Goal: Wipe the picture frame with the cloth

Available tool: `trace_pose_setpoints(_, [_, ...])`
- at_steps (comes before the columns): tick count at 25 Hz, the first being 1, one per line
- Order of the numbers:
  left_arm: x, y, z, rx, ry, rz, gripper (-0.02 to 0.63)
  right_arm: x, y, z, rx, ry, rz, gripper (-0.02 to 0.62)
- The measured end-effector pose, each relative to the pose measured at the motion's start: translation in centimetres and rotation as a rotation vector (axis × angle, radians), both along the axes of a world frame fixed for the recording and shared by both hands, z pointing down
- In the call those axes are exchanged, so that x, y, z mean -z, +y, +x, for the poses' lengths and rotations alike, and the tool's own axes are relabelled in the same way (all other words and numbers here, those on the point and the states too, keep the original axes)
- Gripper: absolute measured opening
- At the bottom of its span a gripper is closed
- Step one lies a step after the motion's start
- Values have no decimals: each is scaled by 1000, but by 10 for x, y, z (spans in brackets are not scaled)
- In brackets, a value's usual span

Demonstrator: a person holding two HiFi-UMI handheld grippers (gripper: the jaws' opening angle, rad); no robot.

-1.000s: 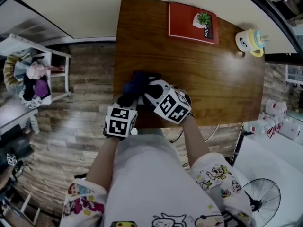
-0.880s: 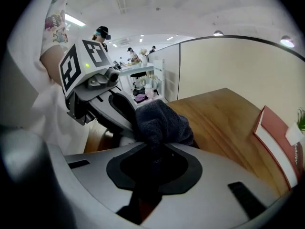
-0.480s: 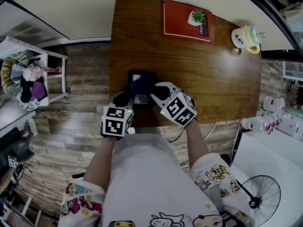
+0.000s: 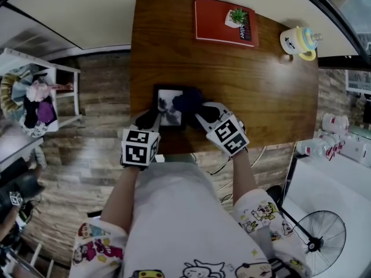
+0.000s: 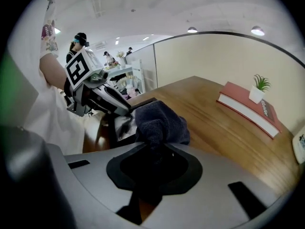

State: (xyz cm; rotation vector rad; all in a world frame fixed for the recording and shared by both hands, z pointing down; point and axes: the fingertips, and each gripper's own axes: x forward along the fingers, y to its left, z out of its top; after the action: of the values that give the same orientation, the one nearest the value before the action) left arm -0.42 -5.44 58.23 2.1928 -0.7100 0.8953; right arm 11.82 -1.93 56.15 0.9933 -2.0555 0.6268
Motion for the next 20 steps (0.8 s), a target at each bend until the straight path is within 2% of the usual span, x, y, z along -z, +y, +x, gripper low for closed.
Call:
trace_pose_setpoints(8, [0, -1, 1, 3, 0, 4, 84, 32, 7, -5, -76, -98, 46, 54])
trace_pose_setpoints(14, [0, -1, 0, 7, 0, 6, 84, 58, 3, -39, -104, -211, 80, 54])
trace_pose_setpoints(20, [1, -1, 1, 16, 1, 3, 84, 46, 0, -79, -132, -297, 43, 54])
